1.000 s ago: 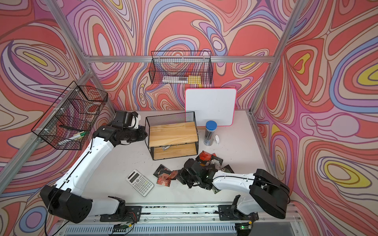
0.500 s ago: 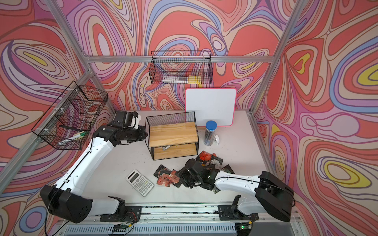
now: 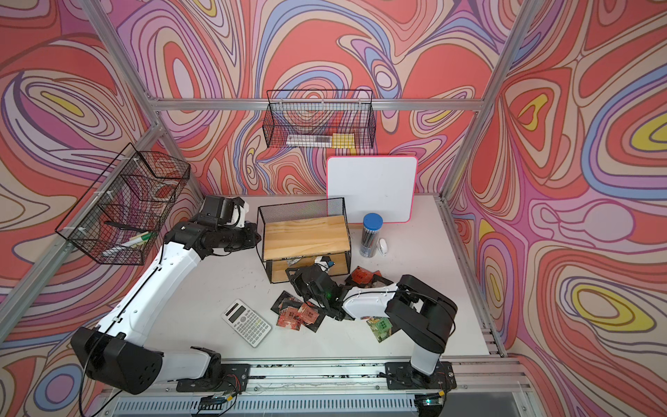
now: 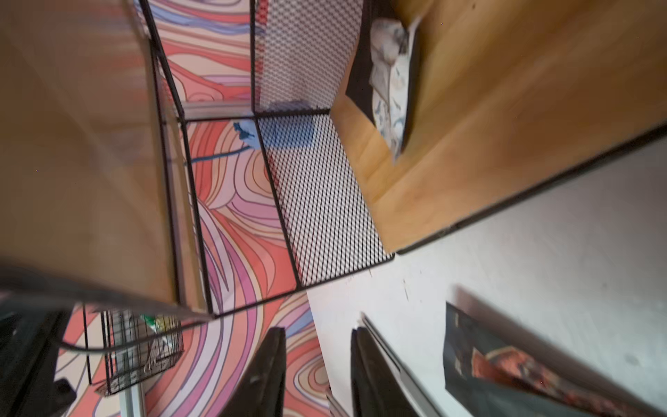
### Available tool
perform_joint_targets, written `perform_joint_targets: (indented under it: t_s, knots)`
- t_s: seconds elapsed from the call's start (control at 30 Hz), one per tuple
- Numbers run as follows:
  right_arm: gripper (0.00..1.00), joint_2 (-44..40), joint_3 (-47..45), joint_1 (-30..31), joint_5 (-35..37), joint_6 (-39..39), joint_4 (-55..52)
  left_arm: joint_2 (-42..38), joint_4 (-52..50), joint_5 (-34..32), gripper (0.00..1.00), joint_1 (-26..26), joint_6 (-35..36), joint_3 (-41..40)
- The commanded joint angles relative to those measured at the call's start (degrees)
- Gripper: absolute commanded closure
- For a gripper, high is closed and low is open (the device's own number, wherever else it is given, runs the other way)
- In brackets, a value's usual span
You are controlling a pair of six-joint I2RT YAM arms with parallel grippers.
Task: Remove the tea bags from the shelf
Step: Pick up the tea bag from the shelf.
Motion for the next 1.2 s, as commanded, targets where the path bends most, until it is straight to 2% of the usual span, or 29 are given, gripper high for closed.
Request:
perform_joint_targets:
  t_s: [0.0, 0.2, 0.4, 0.83, 1.17]
  knots:
    - [0.68, 4.3, 2.3, -0.9, 6.3, -0.8, 3.7, 0.6, -2.8, 2.0, 1.00, -0.5, 2.2, -0.9]
    - [0.67, 9.0, 3.4, -1.6, 11.5, 1.8, 5.2, 0.6, -2.9, 1.9, 1.00, -0.5, 2.6, -1.0]
    - [0.66, 13.8, 5.0, -3.0, 12.9, 4.5, 7.2, 0.7, -3.0, 2.1, 1.00, -0.5, 2.8, -1.2]
    - [0.58, 19.4, 11.8, -6.1, 11.0, 6.0, 0.2, 0.9, -3.0, 1.9, 1.00, -0.5, 3.2, -1.0]
    - [0.58, 23.2, 14.9, -6.9, 9.8, 9.2, -4.2, 1.3, -3.1, 1.9, 1.00, -0.5, 3.3, -0.9]
